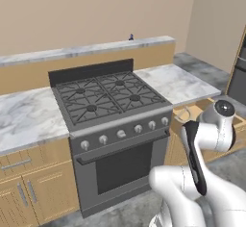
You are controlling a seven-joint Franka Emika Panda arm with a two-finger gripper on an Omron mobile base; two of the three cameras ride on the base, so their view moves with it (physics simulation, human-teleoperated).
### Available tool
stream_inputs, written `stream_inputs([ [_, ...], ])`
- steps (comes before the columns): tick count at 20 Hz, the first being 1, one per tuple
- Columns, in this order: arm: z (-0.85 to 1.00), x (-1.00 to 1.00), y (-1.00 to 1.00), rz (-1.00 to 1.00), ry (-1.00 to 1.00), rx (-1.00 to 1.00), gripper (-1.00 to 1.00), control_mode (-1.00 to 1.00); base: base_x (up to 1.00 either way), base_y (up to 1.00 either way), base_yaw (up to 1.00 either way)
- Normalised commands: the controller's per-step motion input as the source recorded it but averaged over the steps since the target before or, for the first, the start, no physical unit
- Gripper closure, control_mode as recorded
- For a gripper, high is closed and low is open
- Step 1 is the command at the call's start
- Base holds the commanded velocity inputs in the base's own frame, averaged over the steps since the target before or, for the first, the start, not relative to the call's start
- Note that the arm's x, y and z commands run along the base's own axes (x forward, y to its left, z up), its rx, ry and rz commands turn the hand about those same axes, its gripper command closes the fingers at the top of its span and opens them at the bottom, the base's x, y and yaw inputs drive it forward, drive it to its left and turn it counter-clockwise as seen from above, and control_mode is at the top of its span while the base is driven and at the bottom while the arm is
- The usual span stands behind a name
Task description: Open the drawer on the right and place the cutting tools on the cutting board.
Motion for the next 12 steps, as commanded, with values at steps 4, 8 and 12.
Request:
stream_inputs([
  [4,0.00,0.00,0.00,0.00,0.00,0.00,1.00,1.00,0.00,-0.03,0.00],
  [8,0.00,0.00,0.00,0.00,0.00,0.00,1.00,1.00,0.00,-0.06,0.00],
  [12,0.00,0.00,0.00,0.00,0.00,0.00,1.00,1.00,0.00,-0.29,0.00],
])
